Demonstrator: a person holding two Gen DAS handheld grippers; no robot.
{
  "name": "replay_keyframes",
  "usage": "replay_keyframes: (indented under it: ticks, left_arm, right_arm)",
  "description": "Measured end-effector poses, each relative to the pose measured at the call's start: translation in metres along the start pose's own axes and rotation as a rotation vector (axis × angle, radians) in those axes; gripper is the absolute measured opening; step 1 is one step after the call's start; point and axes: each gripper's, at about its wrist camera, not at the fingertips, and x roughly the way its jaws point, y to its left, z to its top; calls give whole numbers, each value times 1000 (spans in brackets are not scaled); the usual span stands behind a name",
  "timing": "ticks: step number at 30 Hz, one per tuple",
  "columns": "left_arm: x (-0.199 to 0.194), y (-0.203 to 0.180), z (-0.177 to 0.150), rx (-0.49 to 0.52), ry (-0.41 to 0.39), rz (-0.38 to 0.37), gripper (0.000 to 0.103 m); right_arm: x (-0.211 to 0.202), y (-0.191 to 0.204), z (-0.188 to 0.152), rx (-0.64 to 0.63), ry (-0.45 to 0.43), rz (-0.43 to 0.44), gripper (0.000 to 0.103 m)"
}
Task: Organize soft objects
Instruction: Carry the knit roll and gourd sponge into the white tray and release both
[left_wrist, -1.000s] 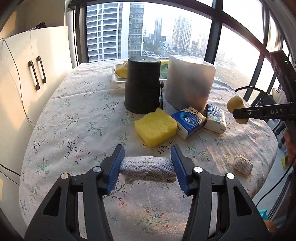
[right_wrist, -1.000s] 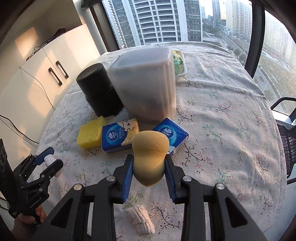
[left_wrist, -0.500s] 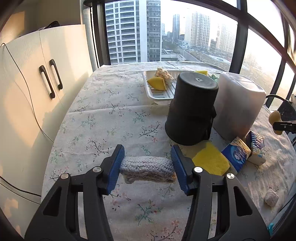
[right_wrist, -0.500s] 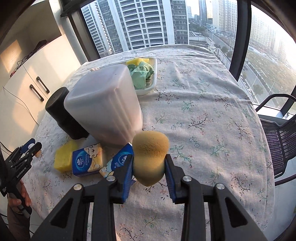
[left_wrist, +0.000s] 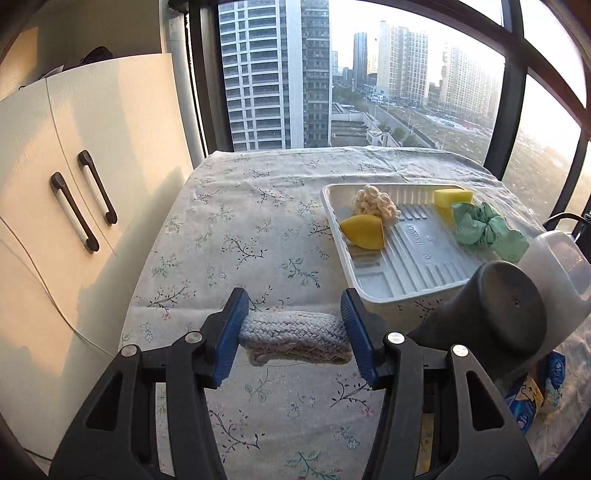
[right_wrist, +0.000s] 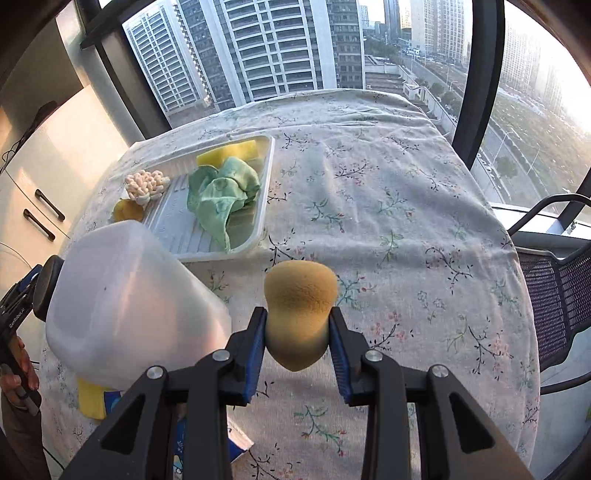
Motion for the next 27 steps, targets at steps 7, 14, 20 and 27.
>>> replay_keyframes:
  ticks: [7, 14, 20, 27]
  left_arm:
    - [43, 4, 36, 1, 19, -8, 50]
    - [78, -10, 66, 0, 73, -81, 50]
    - [80, -38, 79, 35, 106, -221, 50]
    - [102, -71, 76, 120, 310, -298, 50]
  right_arm:
    - [25, 3, 51, -23, -4, 10, 35]
    - [48, 37, 100, -73, 23, 62, 35]
    - [56, 79, 130, -158, 35, 123, 35]
    - [108, 122, 151, -319, 317, 349, 36]
